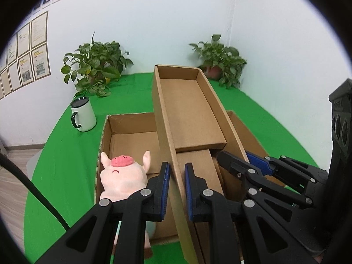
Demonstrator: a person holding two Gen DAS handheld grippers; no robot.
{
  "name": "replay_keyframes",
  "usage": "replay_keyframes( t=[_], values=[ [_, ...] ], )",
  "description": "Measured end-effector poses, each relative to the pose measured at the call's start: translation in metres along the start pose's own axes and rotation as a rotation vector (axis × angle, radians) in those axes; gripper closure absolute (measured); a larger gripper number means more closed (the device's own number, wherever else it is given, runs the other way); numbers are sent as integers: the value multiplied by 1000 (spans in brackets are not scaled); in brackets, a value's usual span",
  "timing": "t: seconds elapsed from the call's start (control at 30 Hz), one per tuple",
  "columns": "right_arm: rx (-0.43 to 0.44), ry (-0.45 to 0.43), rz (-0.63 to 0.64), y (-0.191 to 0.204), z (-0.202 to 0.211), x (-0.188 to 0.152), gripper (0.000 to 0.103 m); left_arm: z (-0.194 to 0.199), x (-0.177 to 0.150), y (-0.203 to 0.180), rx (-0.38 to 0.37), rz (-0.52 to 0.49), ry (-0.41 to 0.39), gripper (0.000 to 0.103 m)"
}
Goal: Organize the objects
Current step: 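Carry the brown box with the left gripper and lower it into the open box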
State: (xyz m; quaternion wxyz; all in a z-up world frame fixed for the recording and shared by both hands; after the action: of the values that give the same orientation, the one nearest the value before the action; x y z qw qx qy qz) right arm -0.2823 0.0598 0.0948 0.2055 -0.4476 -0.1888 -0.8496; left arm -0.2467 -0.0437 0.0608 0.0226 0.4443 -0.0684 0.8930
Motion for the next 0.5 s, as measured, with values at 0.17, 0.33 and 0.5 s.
replay_keyframes(
  t=[0.17, 0.33, 0.5],
  values=[
    [40, 60, -28, -19, -62, 11, 89, -35, 2, 14, 17, 7, 54, 90],
    [66, 137, -58, -38, -127, 2, 89, -69, -13, 23, 37, 10, 143, 90],
    [73, 215, -72, -50, -176, -25, 89, -96, -34, 26, 71, -7, 219, 91]
  ],
)
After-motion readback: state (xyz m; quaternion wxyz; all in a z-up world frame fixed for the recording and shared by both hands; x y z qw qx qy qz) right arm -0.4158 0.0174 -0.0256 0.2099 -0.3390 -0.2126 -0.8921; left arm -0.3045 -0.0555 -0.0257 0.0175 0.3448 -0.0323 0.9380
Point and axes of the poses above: each gripper's, at about its wrist camera, not at the fingertips, and z roughly against the way its jaws point, y to its left, x to its top, the point moved 1 cm from there along -z, roughly the way its jaws point, and after that the axes turned 3 degrees about -y, right-handed, at the moved point
